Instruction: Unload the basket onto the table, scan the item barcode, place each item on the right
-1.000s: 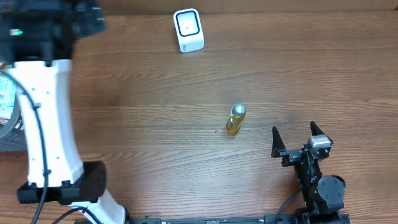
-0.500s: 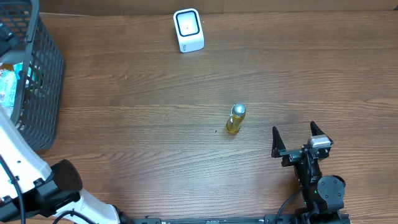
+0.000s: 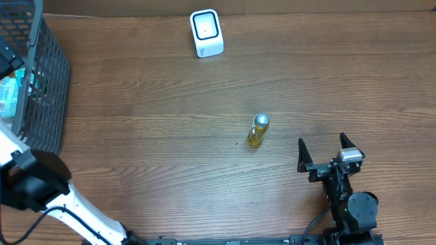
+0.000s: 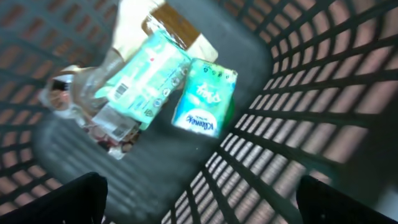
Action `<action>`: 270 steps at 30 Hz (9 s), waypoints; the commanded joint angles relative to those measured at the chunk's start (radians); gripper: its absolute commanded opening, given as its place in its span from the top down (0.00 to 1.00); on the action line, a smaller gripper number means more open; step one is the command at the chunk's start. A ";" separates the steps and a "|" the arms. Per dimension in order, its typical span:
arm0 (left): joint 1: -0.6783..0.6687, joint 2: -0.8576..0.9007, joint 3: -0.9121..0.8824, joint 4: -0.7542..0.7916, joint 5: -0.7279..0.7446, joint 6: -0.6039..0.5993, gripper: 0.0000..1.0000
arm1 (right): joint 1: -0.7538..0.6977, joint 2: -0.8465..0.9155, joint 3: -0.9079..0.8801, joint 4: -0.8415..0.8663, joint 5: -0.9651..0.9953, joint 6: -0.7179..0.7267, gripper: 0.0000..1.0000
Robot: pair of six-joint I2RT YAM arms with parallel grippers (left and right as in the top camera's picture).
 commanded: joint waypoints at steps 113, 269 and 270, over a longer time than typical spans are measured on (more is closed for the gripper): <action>-0.414 -0.463 0.014 -0.127 0.199 0.022 0.53 | -0.002 -0.008 -0.010 0.006 -0.002 -0.002 0.00; -1.422 -0.261 -0.963 0.210 -0.140 -0.510 0.67 | -0.002 -0.008 -0.010 0.006 -0.002 -0.002 0.00; -1.422 -0.261 -0.963 0.209 -0.140 -0.510 0.66 | -0.002 -0.008 -0.010 0.006 -0.002 -0.002 0.00</action>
